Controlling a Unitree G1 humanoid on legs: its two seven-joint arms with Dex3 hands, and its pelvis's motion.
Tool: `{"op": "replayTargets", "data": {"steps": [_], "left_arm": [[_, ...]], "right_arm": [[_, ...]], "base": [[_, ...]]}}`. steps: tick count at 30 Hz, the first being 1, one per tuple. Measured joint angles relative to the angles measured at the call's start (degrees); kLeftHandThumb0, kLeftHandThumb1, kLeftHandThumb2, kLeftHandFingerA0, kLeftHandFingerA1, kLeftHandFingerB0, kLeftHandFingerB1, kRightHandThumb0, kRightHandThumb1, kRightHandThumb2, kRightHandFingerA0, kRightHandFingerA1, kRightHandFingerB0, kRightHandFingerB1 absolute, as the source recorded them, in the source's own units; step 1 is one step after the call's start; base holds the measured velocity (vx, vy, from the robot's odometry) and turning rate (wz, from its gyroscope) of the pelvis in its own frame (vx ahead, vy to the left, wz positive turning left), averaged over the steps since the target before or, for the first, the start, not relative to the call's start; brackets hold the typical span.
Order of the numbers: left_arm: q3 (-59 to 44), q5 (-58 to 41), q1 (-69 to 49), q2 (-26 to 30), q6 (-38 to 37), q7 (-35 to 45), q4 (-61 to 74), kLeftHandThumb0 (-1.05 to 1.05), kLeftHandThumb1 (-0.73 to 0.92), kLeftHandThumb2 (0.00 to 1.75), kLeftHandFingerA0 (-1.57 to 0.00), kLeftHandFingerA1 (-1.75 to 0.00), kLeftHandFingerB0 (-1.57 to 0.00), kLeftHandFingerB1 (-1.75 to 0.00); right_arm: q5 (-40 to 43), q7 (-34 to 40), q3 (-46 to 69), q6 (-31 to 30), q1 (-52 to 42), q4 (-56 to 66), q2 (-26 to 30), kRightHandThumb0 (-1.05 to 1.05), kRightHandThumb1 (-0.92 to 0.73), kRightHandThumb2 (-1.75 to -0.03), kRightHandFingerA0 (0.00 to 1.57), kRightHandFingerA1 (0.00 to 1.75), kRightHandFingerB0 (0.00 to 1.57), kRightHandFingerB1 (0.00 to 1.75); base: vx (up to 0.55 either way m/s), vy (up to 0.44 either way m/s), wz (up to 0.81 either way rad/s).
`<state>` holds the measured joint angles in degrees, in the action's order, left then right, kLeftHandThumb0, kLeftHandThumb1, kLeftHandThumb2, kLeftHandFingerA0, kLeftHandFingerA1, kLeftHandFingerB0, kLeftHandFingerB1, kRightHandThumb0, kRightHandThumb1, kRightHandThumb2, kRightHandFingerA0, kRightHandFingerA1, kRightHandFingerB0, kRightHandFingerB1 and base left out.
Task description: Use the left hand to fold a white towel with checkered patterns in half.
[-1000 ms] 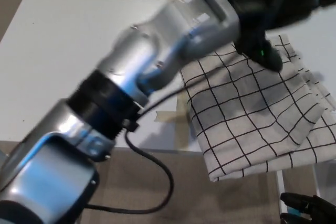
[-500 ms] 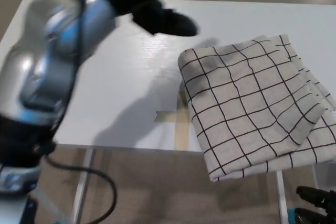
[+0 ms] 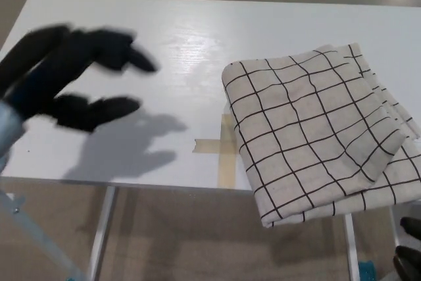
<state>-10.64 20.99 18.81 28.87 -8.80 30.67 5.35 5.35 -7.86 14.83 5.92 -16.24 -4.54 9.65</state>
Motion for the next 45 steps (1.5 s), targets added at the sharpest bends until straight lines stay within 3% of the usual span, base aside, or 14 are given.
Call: {"op": "replayTargets", "data": {"steps": [1,7,11,12,17,18,24,29,31,32,33,38,39,45], "left_arm": [[-0.73,-0.69,-1.14,0.25,0.42,0.67,-0.05,-0.81,0.57,0.98,-0.90,-0.70,-0.80,-0.64],[-5.50,-6.13,-9.19,1.98,3.86,6.57,-0.65,-0.92,0.62,1.00,-0.95,-0.74,-0.86,-0.64],[-8.79,-10.34,-15.16,2.64,6.82,11.54,-1.97,-1.05,0.51,0.90,-1.02,-0.71,-0.87,-0.61],[-9.50,-11.38,-16.61,3.01,7.67,12.91,-2.50,-0.87,0.39,0.84,-1.02,-0.75,-0.78,-0.62],[-10.99,-14.86,-20.35,4.30,10.27,17.78,-5.61,-0.70,0.41,0.77,-0.88,-0.67,-0.74,-0.63],[-11.10,-15.98,-21.42,4.70,11.19,19.67,-7.33,-0.60,0.47,0.55,-0.98,-0.63,-0.78,-0.55],[-11.68,-19.57,-23.89,6.01,14.01,26.35,-15.76,-0.57,0.49,0.55,-0.96,-0.61,-0.77,-0.53],[-13.55,-22.16,-24.45,6.23,15.28,30.67,-26.12,-0.59,0.39,0.53,-0.79,-0.53,-0.70,-0.48],[-14.47,-22.99,-24.58,6.19,15.74,31.62,-29.40,-0.61,0.30,0.67,-0.66,-0.55,-0.58,-0.49],[-15.53,-23.91,-24.76,6.10,16.28,32.09,-32.16,-0.52,0.35,0.52,-0.50,-0.42,-0.57,-0.42],[-17.02,-24.96,-24.93,5.64,16.91,32.07,-35.13,-0.46,0.30,0.71,-0.32,-0.47,-0.48,-0.52],[-20.12,-26.72,-25.35,2.34,14.18,27.61,-46.30,-0.51,0.35,0.62,-0.29,-0.41,-0.33,-0.39],[-20.13,-26.71,-25.40,2.11,13.84,27.25,-46.83,-0.23,0.18,0.80,-0.12,-0.52,-0.12,-0.50],[-19.77,-26.54,-25.56,0.16,9.73,22.14,-51.58,-0.24,0.18,0.79,-0.07,-0.51,-0.06,-0.48]], "right_arm": [[0.01,0.00,0.14,-0.01,0.01,0.15,0.08,-0.34,-0.55,-0.56,0.44,0.55,0.52,0.52],[0.04,0.06,1.24,-0.05,0.21,1.07,0.57,-0.34,-0.55,-0.56,0.44,0.55,0.52,0.52],[0.07,0.12,2.04,-0.09,0.20,1.94,0.79,-0.34,-0.55,-0.56,0.44,0.55,0.53,0.53],[0.08,0.13,2.21,-0.11,0.18,2.19,0.81,-0.34,-0.55,-0.56,0.45,0.55,0.53,0.53],[0.16,0.16,2.93,-0.22,0.20,2.87,0.82,-0.34,-0.55,-0.55,0.45,0.54,0.54,0.53],[0.17,0.18,3.27,-0.28,0.20,2.93,0.82,-0.34,-0.55,-0.55,0.45,0.55,0.54,0.53],[0.22,0.27,4.10,-0.62,0.09,3.07,0.80,-0.34,-0.55,-0.55,0.47,0.55,0.55,0.55],[0.36,0.34,4.51,-1.20,-0.70,3.10,0.61,-0.33,-0.55,-0.55,0.47,0.54,0.56,0.54],[0.38,0.36,4.61,-1.49,-1.20,3.10,0.50,-0.33,-0.55,-0.55,0.48,0.54,0.56,0.54],[0.41,0.38,4.66,-1.75,-1.73,3.10,0.34,-0.32,-0.55,-0.55,0.48,0.54,0.56,0.53],[0.43,0.43,4.69,-2.10,-2.54,3.08,0.15,-0.31,-0.55,-0.55,0.47,0.54,0.55,0.52],[0.30,0.44,4.11,-3.08,-7.05,2.78,-1.12,-0.30,-0.55,-0.56,0.47,0.54,0.54,0.52],[0.28,0.43,4.03,-3.13,-7.34,2.78,-1.20,-0.29,-0.55,-0.55,0.46,0.51,0.54,0.52],[0.05,0.41,3.38,-3.65,-9.61,2.75,-1.41,-0.31,-0.55,-0.56,0.46,0.50,0.53,0.51]], "base": [[0.00,0.000,0.00],[0.00,0.000,0.00],[0.00,0.000,0.00],[0.00,0.000,0.00],[0.00,0.000,0.00],[0.00,0.000,0.00],[0.00,0.000,0.00],[0.00,0.000,0.00],[0.00,0.000,0.00],[0.00,0.000,0.00],[0.00,0.000,0.00],[0.00,0.000,0.00],[0.00,0.000,0.00],[0.00,0.000,0.00]]}}
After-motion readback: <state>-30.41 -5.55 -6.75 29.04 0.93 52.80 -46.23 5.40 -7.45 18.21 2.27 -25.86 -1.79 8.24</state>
